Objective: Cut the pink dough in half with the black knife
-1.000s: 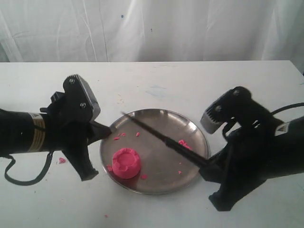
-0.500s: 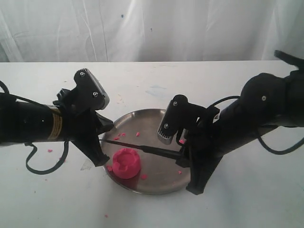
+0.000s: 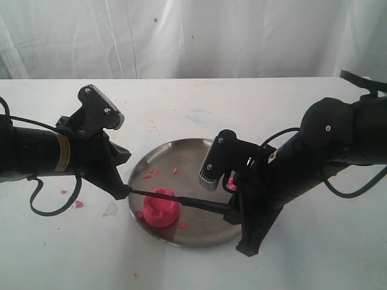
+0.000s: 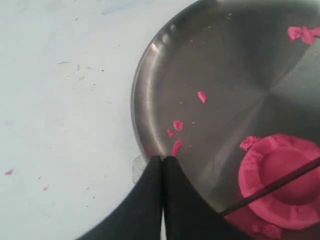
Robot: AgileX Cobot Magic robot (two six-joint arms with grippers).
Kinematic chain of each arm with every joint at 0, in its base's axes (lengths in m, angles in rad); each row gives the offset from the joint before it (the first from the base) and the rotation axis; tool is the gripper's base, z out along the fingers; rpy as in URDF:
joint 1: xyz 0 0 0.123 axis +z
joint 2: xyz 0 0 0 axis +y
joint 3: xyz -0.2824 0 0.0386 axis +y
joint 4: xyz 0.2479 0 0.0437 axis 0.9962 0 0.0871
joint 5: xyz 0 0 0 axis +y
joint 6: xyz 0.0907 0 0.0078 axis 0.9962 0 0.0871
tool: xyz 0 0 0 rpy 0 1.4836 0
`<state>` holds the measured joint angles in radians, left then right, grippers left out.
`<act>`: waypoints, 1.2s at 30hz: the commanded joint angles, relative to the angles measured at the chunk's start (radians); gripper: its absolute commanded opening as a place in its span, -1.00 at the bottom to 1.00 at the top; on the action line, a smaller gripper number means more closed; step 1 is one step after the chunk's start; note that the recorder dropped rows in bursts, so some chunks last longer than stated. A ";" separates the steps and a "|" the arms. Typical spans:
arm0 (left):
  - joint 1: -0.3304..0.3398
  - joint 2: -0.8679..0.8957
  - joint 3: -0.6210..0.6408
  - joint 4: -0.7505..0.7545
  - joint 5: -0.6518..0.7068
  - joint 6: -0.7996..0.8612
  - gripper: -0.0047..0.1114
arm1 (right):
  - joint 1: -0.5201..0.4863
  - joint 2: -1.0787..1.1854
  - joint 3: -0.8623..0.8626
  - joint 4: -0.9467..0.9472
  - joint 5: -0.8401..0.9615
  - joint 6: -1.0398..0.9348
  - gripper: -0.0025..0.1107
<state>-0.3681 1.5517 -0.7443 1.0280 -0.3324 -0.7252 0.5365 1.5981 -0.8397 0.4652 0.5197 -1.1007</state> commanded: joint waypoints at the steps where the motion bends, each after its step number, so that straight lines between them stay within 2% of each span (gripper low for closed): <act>1: 0.007 0.000 -0.002 -0.001 -0.029 -0.008 -0.92 | -0.001 -0.001 0.034 0.008 -0.009 0.019 -0.96; 4: 0.007 0.020 -0.002 0.016 -0.103 -0.014 -0.92 | -0.001 -0.001 0.054 0.008 -0.032 0.030 -0.96; 17: 0.007 0.123 -0.002 0.035 -0.129 -0.027 -0.92 | -0.017 0.000 0.076 0.008 -0.082 0.039 -0.96; 25: 0.007 0.154 -0.002 0.037 -0.220 -0.041 -0.92 | -0.018 0.000 0.076 0.008 -0.088 0.050 -0.96; 36: 0.007 0.195 -0.002 0.037 -0.145 -0.046 -0.92 | -0.018 0.000 0.078 0.029 -0.089 0.076 -0.96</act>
<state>-0.3638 1.7382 -0.7485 1.0524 -0.5171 -0.7605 0.5281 1.5981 -0.7664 0.4725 0.4451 -1.0400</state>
